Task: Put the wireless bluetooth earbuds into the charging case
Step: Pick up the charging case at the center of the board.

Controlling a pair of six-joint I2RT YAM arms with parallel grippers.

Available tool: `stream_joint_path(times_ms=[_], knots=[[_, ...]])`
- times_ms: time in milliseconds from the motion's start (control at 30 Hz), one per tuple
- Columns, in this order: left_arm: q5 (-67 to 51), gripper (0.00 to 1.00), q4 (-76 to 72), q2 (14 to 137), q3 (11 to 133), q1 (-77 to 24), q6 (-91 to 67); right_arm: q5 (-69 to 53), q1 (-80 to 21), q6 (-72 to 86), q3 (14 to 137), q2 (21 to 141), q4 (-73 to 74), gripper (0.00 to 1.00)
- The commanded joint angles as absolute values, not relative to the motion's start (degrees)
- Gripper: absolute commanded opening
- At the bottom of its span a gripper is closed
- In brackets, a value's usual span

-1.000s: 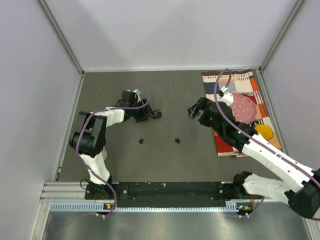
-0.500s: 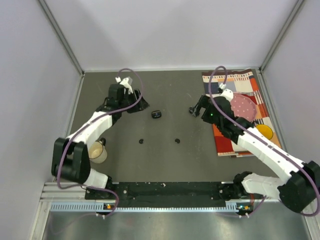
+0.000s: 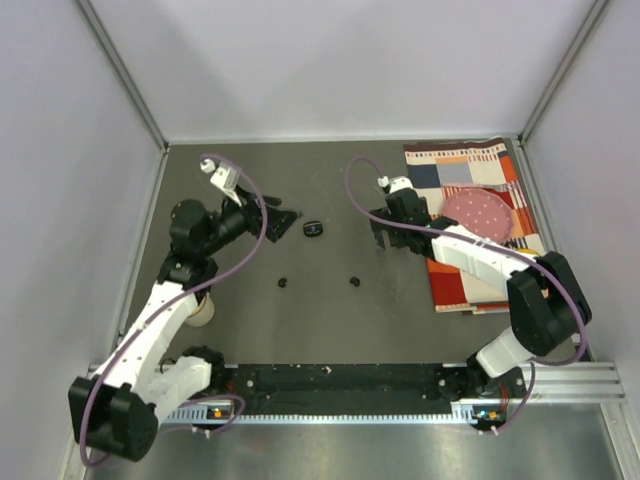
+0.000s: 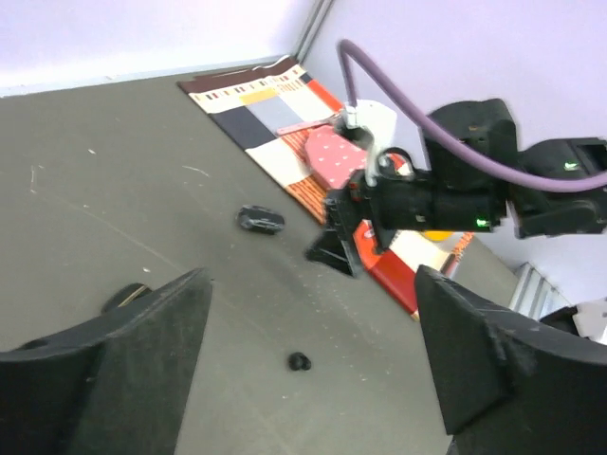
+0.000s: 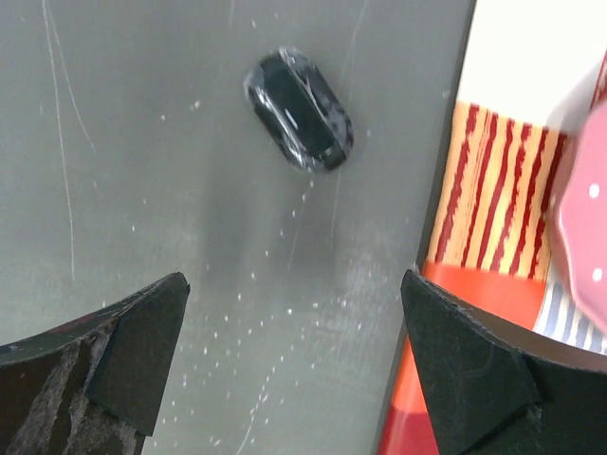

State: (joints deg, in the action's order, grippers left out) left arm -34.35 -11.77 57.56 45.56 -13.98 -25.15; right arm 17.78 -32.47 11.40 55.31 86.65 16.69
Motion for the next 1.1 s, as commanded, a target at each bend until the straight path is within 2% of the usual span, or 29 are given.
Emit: stream_joint_path(times_ms=[0, 33, 233, 367, 467, 900, 1067], knots=[[-37.36, 0.99, -23.37, 51.34, 39.38, -13.71, -29.79, 14.86, -30.68, 1.42, 61.42, 89.99, 9.67, 0.92], [-37.09, 0.99, -23.29, 50.55, 37.81, -13.54, -29.88, 14.51, -30.06, 0.62, 62.13, 91.91, 8.88, 0.87], [-32.71, 0.99, -16.19, 45.71, 36.82, -13.36, -31.80, 9.49, -27.34, -2.72, 68.11, 98.78, 9.23, 0.78], [-21.55, 0.99, -3.80, 43.60, 39.63, -13.27, -37.96, 10.10, -26.90, -4.04, 71.09, 103.69, 10.89, 0.66], [-23.37, 0.99, -5.00, 42.20, 39.82, -13.10, -30.97, 7.83, -25.93, -5.18, 71.37, 105.20, 12.13, 0.60], [-23.12, 0.99, -5.71, 38.94, 37.97, -13.10, -28.74, 2.21, -23.91, -6.94, 75.40, 109.60, 16.78, 0.59], [-22.59, 0.99, -4.75, 38.94, 37.71, -13.10, -28.92, 1.41, -23.82, -7.29, 78.21, 112.05, 19.42, 0.52]])
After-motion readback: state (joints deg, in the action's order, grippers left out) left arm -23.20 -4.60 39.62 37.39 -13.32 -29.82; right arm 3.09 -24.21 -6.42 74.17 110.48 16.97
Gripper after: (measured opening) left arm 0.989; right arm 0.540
